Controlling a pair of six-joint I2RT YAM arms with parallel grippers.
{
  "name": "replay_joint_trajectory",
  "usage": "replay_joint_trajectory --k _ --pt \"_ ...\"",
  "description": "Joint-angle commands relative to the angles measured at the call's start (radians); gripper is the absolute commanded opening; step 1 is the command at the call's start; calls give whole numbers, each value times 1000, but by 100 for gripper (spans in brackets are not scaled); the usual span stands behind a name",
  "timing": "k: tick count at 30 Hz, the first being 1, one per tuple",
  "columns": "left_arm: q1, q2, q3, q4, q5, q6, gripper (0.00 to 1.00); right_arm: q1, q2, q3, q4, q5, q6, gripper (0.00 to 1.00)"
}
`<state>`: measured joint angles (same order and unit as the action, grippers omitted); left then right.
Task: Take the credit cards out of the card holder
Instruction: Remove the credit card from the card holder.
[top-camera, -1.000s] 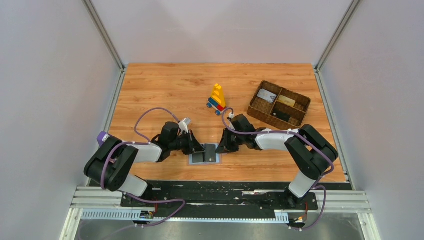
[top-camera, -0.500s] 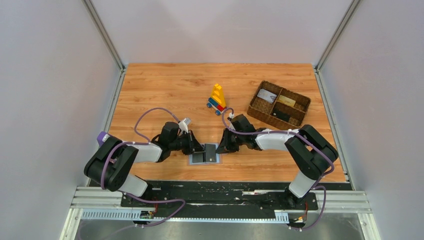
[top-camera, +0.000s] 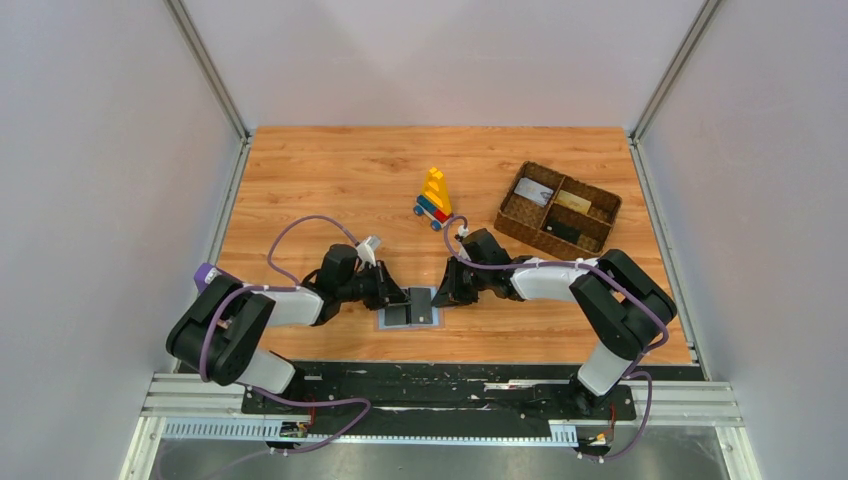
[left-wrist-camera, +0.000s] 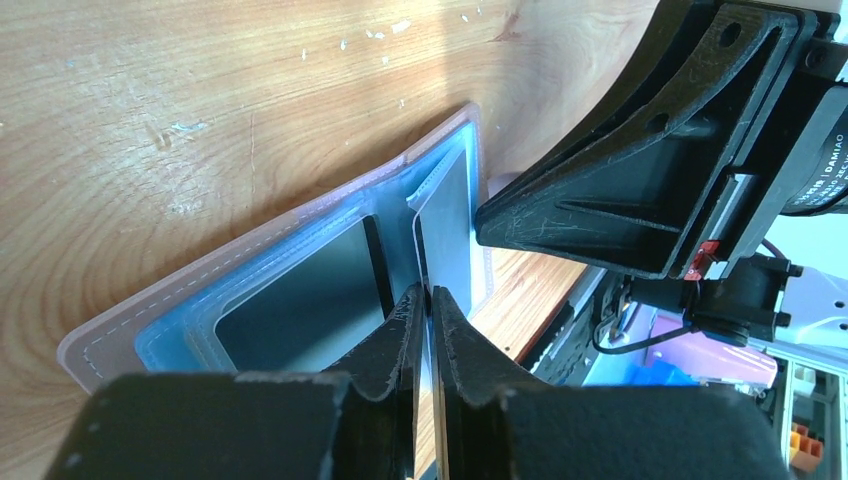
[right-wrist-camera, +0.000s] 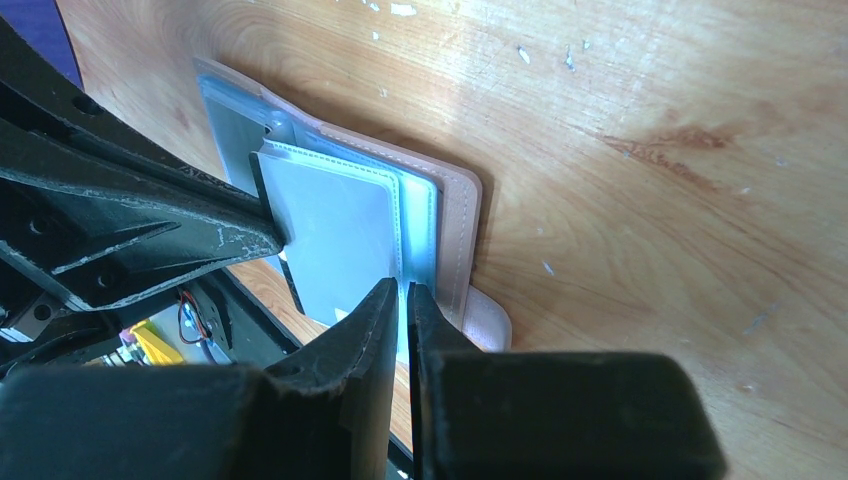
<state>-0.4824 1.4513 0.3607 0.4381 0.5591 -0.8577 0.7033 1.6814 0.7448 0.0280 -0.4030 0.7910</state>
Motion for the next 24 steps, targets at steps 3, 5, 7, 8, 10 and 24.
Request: replay_joint_trajectory --k 3,5,7,8,10,24 --pt "5 -34 -7 33 -6 8 13 -5 -20 -7 21 11 -24 11" --pt "5 -37 -9 32 -9 9 13 -5 -21 -7 20 10 -24 11" --pt "5 -37 -8 30 -6 12 12 -5 -22 -7 20 10 -26 11" --pt "5 -36 -7 31 -5 13 7 -5 -22 -6 18 9 -26 11" --pt "5 -33 -4 36 -2 9 0 -5 -22 -5 18 10 -26 11" --pt "34 -56 -7 18 26 22 0 -5 -55 9 5 -24 -32 11"
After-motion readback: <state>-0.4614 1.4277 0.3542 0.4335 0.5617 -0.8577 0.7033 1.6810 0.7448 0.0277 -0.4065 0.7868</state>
